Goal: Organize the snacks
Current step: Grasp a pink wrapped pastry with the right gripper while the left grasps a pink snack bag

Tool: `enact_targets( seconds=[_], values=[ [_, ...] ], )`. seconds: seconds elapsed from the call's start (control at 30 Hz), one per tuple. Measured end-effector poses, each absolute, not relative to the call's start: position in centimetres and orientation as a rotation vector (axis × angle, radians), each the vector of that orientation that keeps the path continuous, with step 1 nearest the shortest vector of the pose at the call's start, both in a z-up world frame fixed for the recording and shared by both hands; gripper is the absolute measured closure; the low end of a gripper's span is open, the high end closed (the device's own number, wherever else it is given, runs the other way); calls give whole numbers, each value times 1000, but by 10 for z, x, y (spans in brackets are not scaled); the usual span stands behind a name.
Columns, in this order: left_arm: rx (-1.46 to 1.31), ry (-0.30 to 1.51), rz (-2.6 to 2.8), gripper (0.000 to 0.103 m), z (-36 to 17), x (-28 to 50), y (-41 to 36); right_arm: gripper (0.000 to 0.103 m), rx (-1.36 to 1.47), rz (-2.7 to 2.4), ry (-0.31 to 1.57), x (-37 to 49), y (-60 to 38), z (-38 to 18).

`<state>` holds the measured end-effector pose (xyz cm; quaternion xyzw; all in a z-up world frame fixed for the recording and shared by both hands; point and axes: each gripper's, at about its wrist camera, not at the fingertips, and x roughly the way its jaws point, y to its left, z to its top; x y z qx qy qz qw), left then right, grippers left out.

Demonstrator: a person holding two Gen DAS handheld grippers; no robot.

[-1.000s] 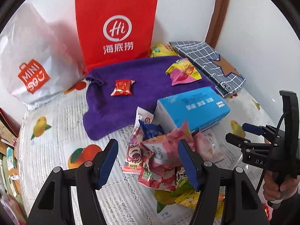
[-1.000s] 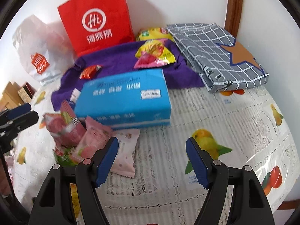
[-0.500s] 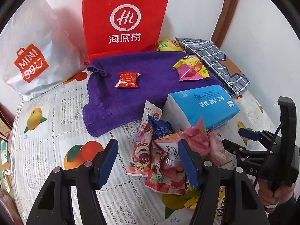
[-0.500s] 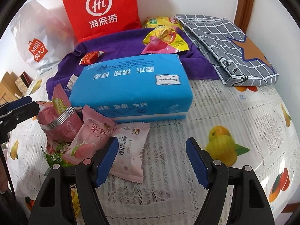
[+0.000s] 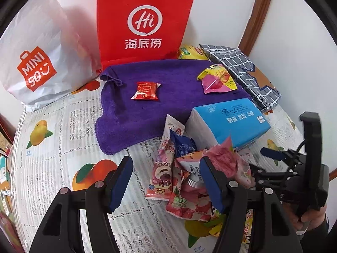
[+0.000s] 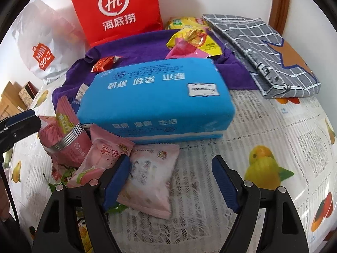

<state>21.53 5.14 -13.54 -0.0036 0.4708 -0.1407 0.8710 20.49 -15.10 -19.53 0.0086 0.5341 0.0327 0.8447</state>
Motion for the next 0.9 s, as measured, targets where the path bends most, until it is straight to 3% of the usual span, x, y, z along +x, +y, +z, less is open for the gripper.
enact_targets(
  seconds=[0.23,0.3,0.43,0.9],
  values=[
    [-18,988,-279,39,-136,218,56,24,5,57,1088,207,-148,-200],
    [-17,989,-279,39,-137,218,56,43,4,63,1075,206,-148,-200],
    [-17,989,-277,39,-137,218,56,51,-10,83,1061,204,-145,-197],
    [-24,985,-226,39,-137,219,64,52,7,121,982,182,-165,-166]
  ],
)
